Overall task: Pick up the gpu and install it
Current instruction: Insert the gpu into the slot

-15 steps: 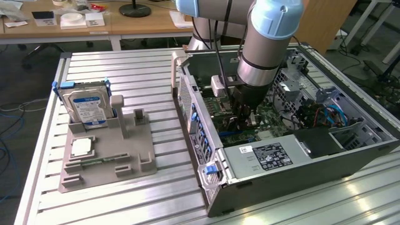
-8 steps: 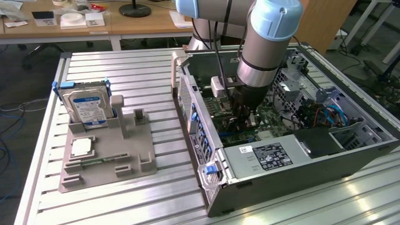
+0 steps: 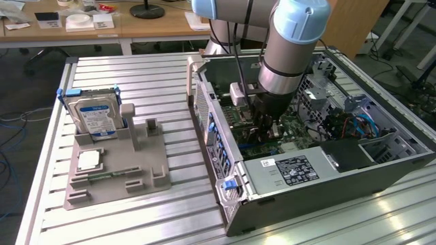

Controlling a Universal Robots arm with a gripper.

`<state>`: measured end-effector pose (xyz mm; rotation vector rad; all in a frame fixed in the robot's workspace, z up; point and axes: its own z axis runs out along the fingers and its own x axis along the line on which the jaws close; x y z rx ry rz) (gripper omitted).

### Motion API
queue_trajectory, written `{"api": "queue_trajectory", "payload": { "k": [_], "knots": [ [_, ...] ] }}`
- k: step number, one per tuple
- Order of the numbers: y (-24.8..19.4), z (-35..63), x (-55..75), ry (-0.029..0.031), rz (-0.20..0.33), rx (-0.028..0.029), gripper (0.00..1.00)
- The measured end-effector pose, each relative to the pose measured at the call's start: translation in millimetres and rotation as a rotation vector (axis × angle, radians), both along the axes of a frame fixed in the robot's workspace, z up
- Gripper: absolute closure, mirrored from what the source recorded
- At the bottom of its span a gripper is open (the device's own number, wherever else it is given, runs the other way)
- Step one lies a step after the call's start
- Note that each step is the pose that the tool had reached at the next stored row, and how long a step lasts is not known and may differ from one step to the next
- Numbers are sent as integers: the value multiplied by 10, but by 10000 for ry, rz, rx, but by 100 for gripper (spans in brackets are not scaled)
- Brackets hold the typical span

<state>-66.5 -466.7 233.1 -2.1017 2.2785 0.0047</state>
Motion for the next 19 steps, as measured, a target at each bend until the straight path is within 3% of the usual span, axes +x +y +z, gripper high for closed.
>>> {"api": "queue_trajectory", "payload": {
  "k": [19],
  "knots": [
    [25,-25,0,3,22,-2,72]
  ]
}}
